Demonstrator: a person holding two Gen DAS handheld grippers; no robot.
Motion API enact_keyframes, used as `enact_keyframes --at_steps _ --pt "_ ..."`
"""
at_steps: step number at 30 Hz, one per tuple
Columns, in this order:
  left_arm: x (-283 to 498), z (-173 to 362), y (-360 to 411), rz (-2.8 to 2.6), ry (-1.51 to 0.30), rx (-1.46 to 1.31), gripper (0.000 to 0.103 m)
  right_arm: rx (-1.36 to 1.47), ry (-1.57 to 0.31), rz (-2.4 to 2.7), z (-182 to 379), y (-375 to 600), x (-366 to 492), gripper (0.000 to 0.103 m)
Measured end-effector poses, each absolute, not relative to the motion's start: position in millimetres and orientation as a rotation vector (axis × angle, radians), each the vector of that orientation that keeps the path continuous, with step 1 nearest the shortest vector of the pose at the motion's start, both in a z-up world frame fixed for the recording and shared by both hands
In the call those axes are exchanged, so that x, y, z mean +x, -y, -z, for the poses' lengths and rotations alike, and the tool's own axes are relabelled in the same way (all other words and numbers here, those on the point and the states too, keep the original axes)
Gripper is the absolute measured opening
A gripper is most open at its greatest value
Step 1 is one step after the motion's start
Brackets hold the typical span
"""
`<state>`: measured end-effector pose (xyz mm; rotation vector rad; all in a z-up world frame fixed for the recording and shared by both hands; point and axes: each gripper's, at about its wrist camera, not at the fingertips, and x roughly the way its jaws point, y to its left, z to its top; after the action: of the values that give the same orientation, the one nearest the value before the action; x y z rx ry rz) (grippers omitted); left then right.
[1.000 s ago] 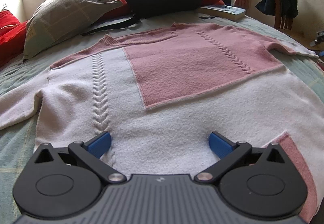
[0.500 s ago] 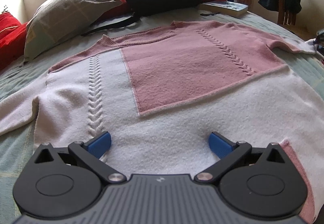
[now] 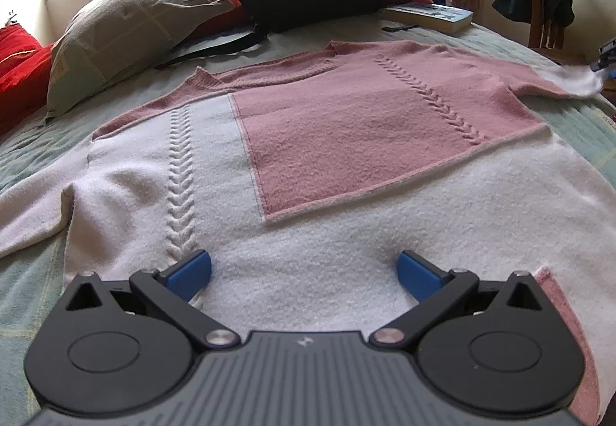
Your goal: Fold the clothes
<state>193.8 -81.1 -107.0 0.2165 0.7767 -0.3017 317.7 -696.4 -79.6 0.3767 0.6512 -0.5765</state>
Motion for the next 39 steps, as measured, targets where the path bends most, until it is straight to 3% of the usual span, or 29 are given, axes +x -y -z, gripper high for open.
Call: enact_keyframes --at_steps 3,5,6,11,16,22,23,25,39 --pt "194 107 80 0.307 -0.774 0.213 0.102 0.375 -0.648 0.451 69 660 328 0.053" --pt "194 107 80 0.307 -0.774 0.212 0.102 0.353 -0.678 0.316 62 622 345 0.068" --pt "194 107 80 0.306 -0.774 0.211 0.102 0.329 -0.707 0.23 60 596 358 0.07" --pt "194 107 77 0.316 -0.774 0.201 0.102 0.378 -0.844 -0.22 73 483 409 0.073" --pt "194 108 76 0.326 -0.774 0.199 0.102 0.473 -0.914 -0.467 102 436 432 0.073" --pt "194 107 75 0.332 -0.779 0.198 0.102 0.548 -0.913 -0.496 106 470 424 0.074" --pt "194 107 75 0.332 -0.78 0.198 0.102 0.543 -0.91 -0.473 105 477 420 0.081" --pt "194 106 75 0.33 -0.783 0.199 0.102 0.502 -0.909 -0.401 103 493 413 0.084" --pt "191 106 72 0.33 -0.789 0.2 0.102 0.725 -0.729 0.103 117 706 340 0.085"
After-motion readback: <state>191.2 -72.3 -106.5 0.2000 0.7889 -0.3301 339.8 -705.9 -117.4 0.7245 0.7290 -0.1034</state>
